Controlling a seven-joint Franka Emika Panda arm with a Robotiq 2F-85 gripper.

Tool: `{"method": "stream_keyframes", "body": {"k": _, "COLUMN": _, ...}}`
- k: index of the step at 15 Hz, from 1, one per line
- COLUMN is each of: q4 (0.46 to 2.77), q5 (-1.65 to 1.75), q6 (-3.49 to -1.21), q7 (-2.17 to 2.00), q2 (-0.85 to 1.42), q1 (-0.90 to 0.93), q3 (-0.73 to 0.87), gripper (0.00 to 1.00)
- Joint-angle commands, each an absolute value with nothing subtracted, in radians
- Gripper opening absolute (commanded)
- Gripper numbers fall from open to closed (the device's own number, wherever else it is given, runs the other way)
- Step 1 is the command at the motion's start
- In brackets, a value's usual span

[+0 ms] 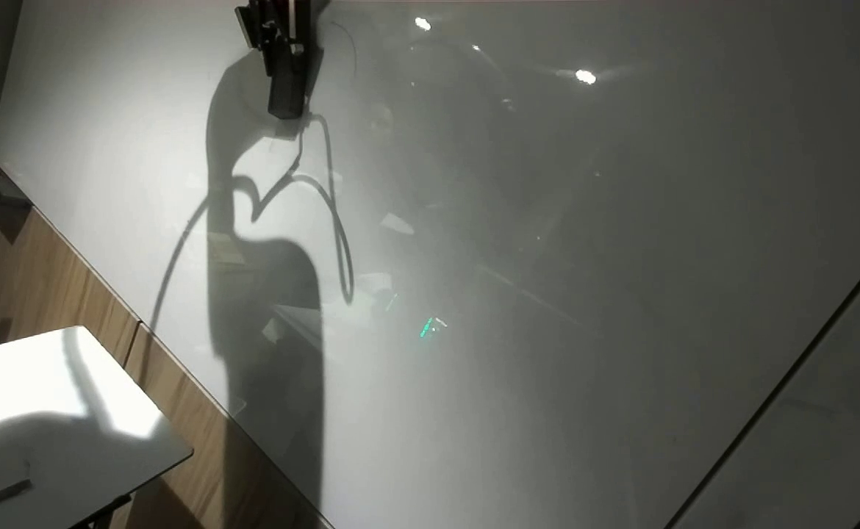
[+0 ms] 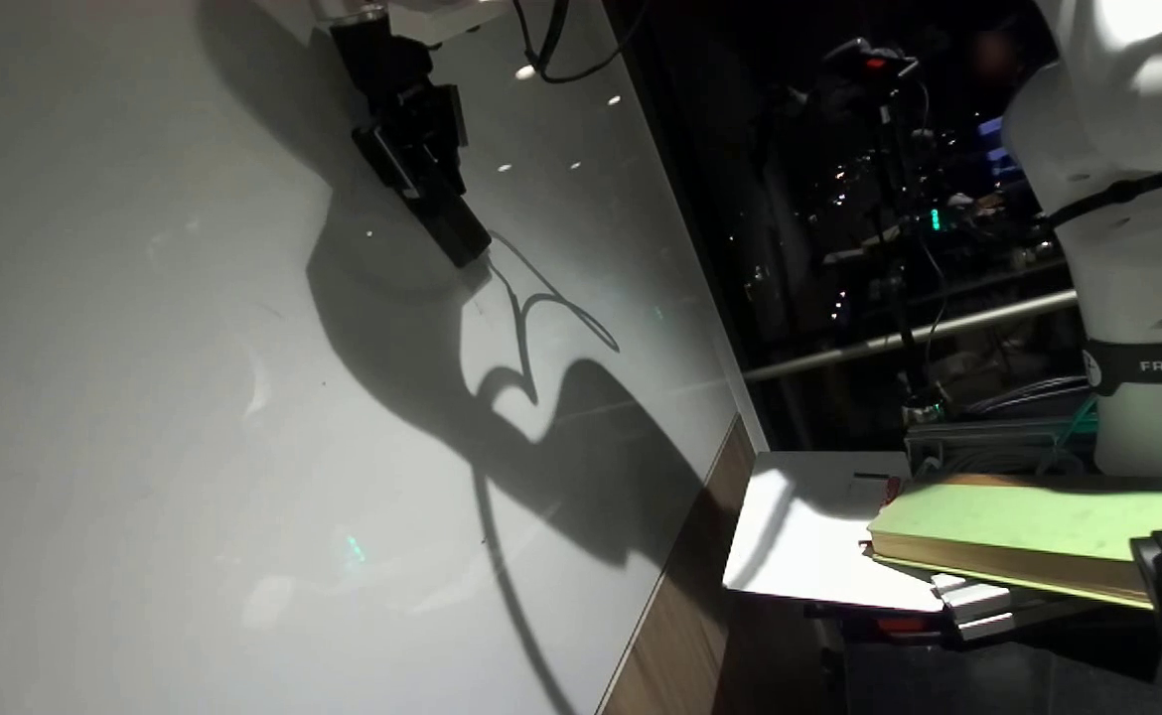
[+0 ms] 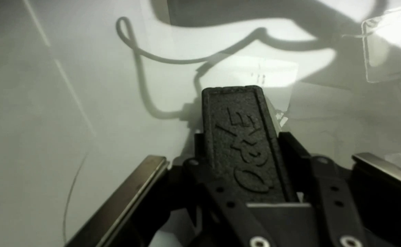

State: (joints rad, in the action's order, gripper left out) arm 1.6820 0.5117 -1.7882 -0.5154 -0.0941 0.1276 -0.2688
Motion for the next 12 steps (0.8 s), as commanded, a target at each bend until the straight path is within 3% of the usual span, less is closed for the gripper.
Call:
{"method": "stream_keyframes", "body": {"k": 1, "q4": 1.615, "q5": 0.540, "q6": -1.891, "q7": -0.554, "q2": 0.003, "q1": 0.162, "q3": -0.275, "gripper": 0.29}}
{"method": "stream_keyframes", "body": {"k": 12, "q4": 1.740, "q5": 0.582, "q6": -1.990, "q7": -0.555, "q2": 0.001, "q1": 0.176, "q3": -0.242, "gripper": 0.29}}
